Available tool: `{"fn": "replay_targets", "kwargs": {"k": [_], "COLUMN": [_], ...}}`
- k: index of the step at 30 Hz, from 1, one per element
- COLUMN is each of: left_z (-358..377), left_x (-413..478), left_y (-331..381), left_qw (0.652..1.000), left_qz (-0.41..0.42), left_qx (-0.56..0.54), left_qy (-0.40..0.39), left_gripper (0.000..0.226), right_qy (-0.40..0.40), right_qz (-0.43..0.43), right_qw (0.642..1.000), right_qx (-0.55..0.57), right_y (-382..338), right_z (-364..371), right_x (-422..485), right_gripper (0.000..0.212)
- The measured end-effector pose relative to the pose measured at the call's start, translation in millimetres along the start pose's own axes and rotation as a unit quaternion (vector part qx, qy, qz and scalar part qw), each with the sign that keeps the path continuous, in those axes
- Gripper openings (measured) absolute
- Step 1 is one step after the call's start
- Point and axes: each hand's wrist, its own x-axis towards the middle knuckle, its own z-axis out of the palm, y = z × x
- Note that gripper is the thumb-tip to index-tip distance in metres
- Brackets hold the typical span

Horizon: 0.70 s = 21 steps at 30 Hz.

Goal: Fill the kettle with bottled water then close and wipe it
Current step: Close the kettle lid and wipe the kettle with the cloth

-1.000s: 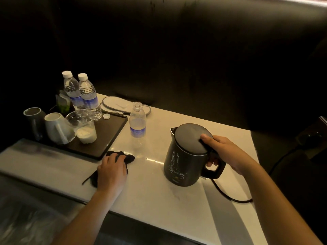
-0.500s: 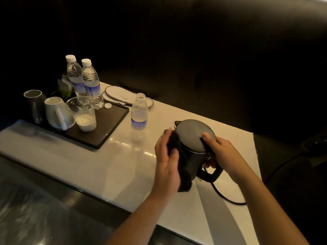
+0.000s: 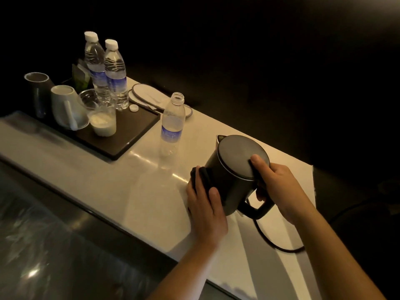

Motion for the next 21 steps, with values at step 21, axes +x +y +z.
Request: {"fn": "replay_targets", "kwargs": {"k": [21], "left_z": [6], "left_x": [-4], "left_y": [3], "left_qw": [0.997], "left_qz": [0.004], "left_qx": [0.069], "left_qy": [0.024], "left_gripper": [0.055], "right_qy": [0.012], "right_qz": [-0.004], "right_qw": [1.0], "right_qx": [0.01], "right_y": [-2], "right_z": [-3], "right_x": [1], "right_gripper": [0.067]}}
